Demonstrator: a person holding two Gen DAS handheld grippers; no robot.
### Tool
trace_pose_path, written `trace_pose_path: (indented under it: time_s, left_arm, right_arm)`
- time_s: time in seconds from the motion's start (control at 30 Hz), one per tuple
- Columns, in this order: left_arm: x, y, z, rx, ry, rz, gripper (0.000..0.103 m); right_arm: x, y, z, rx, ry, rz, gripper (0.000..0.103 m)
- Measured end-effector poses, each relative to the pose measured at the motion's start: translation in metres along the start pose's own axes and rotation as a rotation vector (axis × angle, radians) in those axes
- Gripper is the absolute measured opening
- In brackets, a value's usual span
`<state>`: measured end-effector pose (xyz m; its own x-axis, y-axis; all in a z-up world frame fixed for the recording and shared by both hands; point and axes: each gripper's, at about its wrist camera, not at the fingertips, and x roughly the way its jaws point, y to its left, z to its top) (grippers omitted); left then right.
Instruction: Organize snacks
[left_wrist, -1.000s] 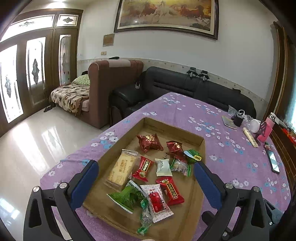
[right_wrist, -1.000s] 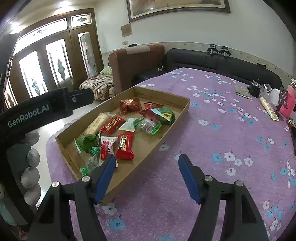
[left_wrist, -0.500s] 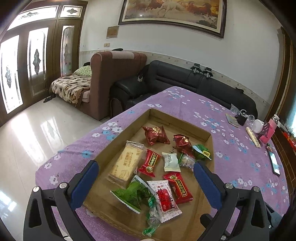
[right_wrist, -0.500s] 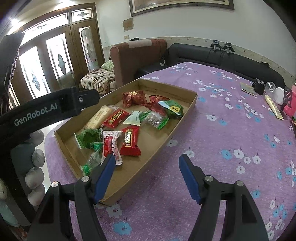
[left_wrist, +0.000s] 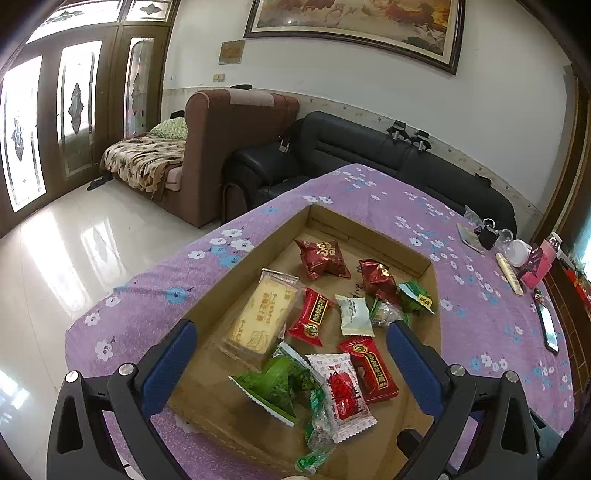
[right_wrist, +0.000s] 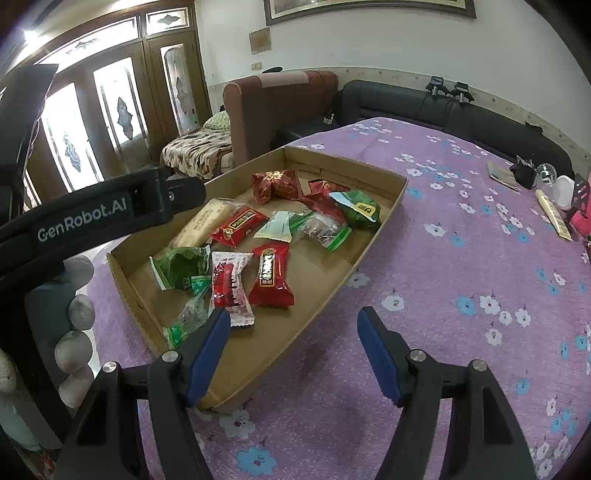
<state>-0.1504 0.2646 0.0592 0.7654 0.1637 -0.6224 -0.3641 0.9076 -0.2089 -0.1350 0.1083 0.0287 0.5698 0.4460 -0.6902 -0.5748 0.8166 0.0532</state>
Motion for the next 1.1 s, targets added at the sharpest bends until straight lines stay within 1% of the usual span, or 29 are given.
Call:
trace_pose_path:
  time_s: [0.6, 1.1]
  left_arm:
    - [0.005, 0.008, -0.004, -0.012, 0.029, 0.020, 0.103]
    - [0.005, 0.012, -0.005, -0.019, 0.036, 0.025, 0.103]
  right_arm:
    - [0.003, 0.011, -0.001, -0.020, 0.011, 0.002, 0.073]
    - [0.005, 0.014, -0.002, -0.022, 0.015, 0.003, 0.075]
